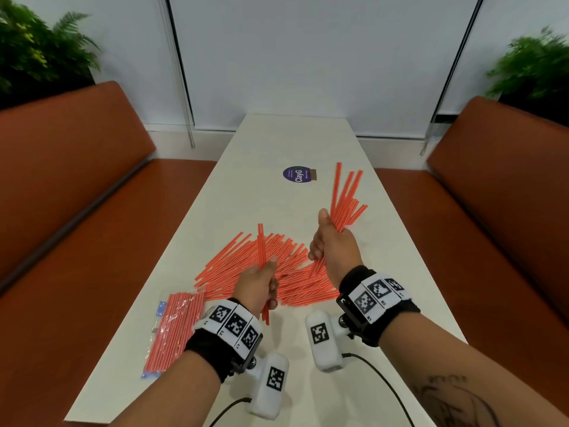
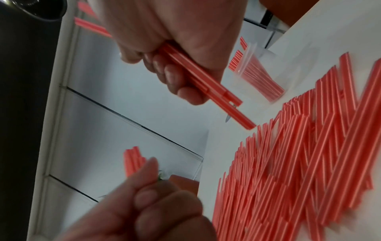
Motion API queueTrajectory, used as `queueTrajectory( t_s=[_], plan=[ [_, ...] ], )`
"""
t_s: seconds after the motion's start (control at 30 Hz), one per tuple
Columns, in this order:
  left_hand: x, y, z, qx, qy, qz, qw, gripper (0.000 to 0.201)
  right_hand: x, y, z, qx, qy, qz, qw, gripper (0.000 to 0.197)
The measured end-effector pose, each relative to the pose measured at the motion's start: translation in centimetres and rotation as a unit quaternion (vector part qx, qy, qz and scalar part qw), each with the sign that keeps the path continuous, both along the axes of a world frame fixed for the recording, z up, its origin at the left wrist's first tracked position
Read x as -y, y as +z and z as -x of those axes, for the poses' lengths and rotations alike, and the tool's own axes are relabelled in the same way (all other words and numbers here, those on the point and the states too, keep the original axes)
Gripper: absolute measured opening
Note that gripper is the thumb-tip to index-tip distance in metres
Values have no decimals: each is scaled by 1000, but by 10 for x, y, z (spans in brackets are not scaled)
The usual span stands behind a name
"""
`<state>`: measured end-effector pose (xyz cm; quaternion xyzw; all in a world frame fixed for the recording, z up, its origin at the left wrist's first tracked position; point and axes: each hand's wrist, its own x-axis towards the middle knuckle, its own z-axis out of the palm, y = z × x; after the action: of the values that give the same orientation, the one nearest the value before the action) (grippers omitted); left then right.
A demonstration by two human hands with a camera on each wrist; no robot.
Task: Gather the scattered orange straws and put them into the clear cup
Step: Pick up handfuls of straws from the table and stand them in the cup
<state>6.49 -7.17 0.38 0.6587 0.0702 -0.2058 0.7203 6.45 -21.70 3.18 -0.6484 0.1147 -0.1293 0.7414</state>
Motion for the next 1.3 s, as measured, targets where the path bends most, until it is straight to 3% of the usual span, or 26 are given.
queueTrajectory(
  t_s=[0.1,0.2,0.37,0.53,0.6,0.67,0.77,0.87,0.97,1.07,1.2,1.3],
  plan=[
    [4,-1,1,-15,-32,-26,999,29,0,2,1,6,-5,-20,1000,62],
    [10,1,0,-55,-61,-9,997,11,-5,0,3,1,-5,1,1000,63],
    [23,10,3,-82,-74,43,993,32,-13,-3,15,-38,8,113,993,53],
    [24,21,4,-60,-71,24,995,31,-15,-17,21,-64,52,167,982,55],
    [18,29,4,-1,-91,-50,995,27,-11,-16,22,-70,56,188,978,54],
    [10,39,3,125,-44,-133,982,23,-6,-16,22,-74,70,205,973,57],
    [4,62,3,327,34,-142,934,28,-5,-22,23,-95,110,217,965,67],
    [8,77,-5,428,12,-151,891,35,-11,-28,25,-116,145,203,961,61],
    [22,79,-10,458,-39,-200,865,33,-16,-25,26,-130,179,166,961,48],
    [27,73,-6,468,-79,-244,845,29,-21,-17,25,-130,192,190,954,46],
    [36,63,-6,437,-125,-212,865,27,-15,-7,21,-115,164,164,966,38],
    [42,63,-17,416,-56,-144,896,23,-6,-3,18,-82,127,159,976,35]
  ],
)
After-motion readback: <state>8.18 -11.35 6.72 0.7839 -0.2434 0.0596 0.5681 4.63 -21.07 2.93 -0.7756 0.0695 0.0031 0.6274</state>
